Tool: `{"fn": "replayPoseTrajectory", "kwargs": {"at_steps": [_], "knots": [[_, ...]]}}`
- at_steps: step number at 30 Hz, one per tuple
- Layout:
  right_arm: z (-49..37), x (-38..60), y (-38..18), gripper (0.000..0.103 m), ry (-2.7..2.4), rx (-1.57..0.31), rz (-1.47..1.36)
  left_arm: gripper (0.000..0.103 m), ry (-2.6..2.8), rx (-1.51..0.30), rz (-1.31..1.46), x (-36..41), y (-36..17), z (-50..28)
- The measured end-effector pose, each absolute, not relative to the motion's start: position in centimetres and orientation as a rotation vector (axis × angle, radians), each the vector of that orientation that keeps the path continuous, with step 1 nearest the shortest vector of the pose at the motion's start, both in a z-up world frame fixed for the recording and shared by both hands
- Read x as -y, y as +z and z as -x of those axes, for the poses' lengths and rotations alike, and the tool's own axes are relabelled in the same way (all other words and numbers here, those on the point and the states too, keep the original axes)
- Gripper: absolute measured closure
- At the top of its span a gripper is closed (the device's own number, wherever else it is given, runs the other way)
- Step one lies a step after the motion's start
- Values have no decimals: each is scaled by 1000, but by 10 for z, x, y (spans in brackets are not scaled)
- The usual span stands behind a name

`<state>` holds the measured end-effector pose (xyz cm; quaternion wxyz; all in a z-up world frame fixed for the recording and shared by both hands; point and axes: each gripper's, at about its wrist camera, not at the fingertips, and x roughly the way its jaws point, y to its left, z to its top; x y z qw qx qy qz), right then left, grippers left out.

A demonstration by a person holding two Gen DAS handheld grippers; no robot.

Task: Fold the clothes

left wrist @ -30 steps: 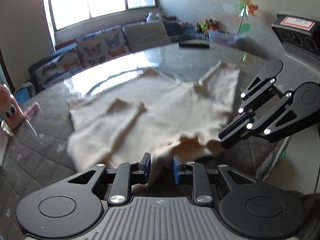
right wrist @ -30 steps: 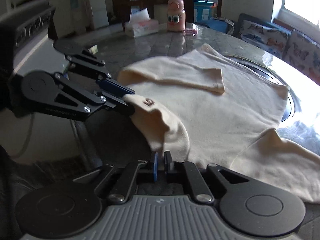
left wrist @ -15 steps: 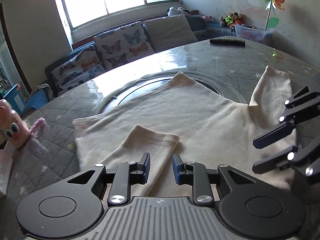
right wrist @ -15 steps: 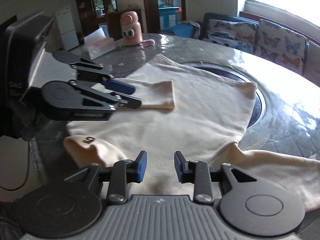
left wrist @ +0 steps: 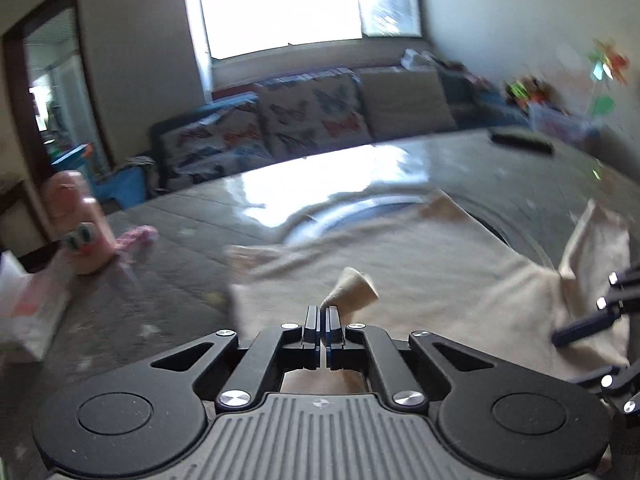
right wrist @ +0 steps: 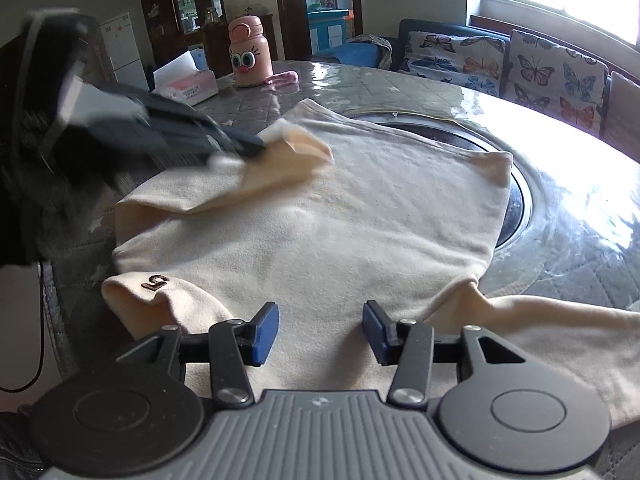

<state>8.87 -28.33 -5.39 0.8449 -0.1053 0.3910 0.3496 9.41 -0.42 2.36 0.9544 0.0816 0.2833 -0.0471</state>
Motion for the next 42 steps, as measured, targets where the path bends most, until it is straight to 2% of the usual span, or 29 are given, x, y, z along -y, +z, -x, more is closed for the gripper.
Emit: {"fn": "replayPoseTrajectory", "kwargs": {"at_steps": [8, 17, 22, 27, 32, 42], "knots": [[-86, 278, -53, 54, 727, -829, 246, 101, 169, -500, -45, -93, 54, -35], [-84, 273, -52, 53, 719, -832, 274, 100, 381, -648, -5, -164, 6, -5], [-85, 275, -45, 53, 718, -826, 272, 98, 445, -703, -37, -172, -10, -6], [-93, 278, -39, 53, 709, -813, 268, 96, 457, -672, -33, -167, 1, -8], [-103, 274, -41, 53, 705, -816, 274, 96, 296, -668, -40, -137, 6, -14], [-119, 270, -46, 53, 699, -825, 289, 95, 148, -749, -160, -101, -20, -42]]}}
